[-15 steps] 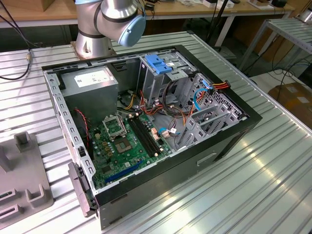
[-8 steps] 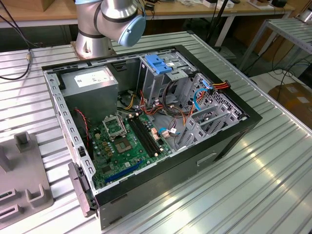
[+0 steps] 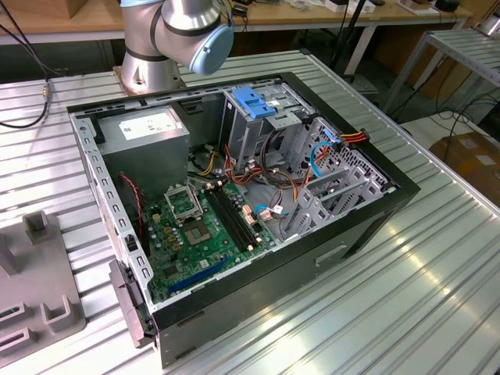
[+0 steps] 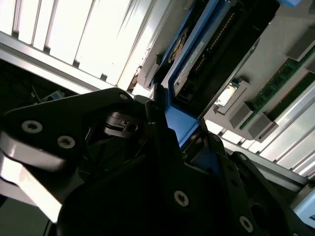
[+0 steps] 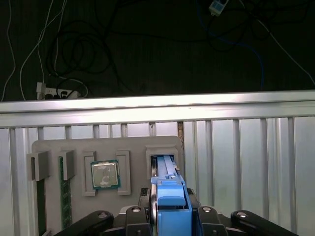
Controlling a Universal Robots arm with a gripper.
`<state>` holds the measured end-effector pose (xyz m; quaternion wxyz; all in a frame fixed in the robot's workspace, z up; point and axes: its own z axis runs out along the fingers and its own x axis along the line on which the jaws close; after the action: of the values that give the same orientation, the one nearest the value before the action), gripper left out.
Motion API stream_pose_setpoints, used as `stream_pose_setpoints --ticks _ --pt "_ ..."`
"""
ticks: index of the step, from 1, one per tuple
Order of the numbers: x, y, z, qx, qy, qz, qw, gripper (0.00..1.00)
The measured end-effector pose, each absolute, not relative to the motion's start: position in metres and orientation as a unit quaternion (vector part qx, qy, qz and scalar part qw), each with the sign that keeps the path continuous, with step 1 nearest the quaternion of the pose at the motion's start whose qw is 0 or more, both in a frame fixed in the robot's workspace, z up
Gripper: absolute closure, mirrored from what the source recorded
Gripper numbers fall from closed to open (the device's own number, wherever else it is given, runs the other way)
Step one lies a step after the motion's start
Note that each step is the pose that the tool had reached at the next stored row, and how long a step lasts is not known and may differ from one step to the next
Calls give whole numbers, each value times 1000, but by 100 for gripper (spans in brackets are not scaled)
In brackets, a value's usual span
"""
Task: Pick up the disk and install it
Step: 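Pick up the disk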
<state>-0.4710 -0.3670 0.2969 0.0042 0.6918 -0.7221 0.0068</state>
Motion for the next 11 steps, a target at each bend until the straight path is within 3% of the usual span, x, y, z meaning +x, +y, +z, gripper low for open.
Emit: stream_pose_setpoints --ticks 11 --pt "-471 -367 297 692 -722 7 4 63"
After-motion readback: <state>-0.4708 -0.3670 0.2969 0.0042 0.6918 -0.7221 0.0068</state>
